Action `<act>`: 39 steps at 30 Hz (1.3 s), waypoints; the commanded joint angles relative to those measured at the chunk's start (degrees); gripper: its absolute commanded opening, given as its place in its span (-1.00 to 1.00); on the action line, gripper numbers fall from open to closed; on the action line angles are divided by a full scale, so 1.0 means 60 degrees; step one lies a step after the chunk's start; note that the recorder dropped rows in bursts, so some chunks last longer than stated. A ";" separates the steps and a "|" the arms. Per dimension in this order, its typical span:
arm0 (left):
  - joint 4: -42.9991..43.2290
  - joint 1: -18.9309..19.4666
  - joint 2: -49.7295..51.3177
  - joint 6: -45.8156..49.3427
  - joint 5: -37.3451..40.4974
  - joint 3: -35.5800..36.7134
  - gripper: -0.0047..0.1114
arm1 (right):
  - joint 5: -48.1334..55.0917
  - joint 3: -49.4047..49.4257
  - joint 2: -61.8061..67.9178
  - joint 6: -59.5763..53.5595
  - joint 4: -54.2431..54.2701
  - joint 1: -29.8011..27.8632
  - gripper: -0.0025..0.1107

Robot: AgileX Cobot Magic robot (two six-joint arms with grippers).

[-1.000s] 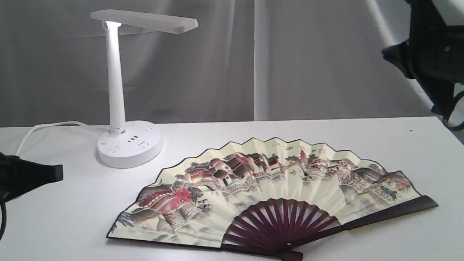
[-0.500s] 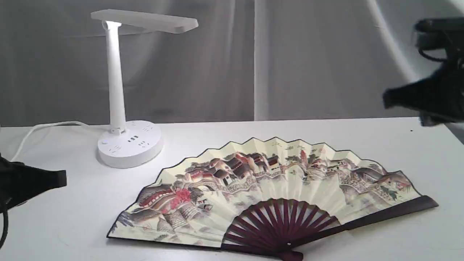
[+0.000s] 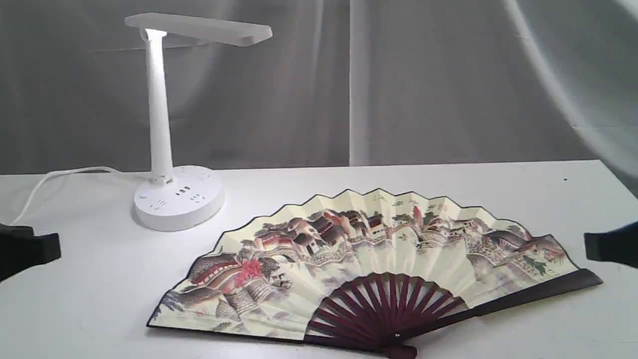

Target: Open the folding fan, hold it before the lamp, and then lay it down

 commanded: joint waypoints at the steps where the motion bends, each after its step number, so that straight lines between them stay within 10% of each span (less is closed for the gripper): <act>1: -0.0047 -0.0033 -0.1462 0.0014 0.0000 0.0534 -0.92 | -0.0667 0.0856 -0.1212 0.0024 -0.0028 0.0024 -0.96; 12: -0.1727 -0.0033 -0.4233 -0.0219 -0.2954 0.1489 -0.92 | -0.0926 0.2087 -0.4075 0.0170 0.0322 0.0024 -0.96; 25: -0.1844 -0.0033 -0.4421 -0.1946 0.3920 0.2152 -0.92 | -0.1205 0.3347 -0.7416 0.0170 0.0468 0.0024 -0.96; 29: -0.0029 -0.0033 -0.4421 -0.4270 0.6819 0.2152 -0.92 | -0.1205 0.3347 -0.7741 0.0236 0.0468 0.0024 -0.96; 33: 0.4976 -0.0033 -0.4421 -0.8220 0.9909 0.1622 -0.92 | -0.1205 0.3347 -0.7743 0.0253 0.0468 0.0024 -0.96; 39: 1.0970 -0.0033 -0.4482 -1.2246 1.1175 -0.0154 -0.92 | -0.1205 0.3347 -0.7743 0.0298 0.0539 0.0024 -0.96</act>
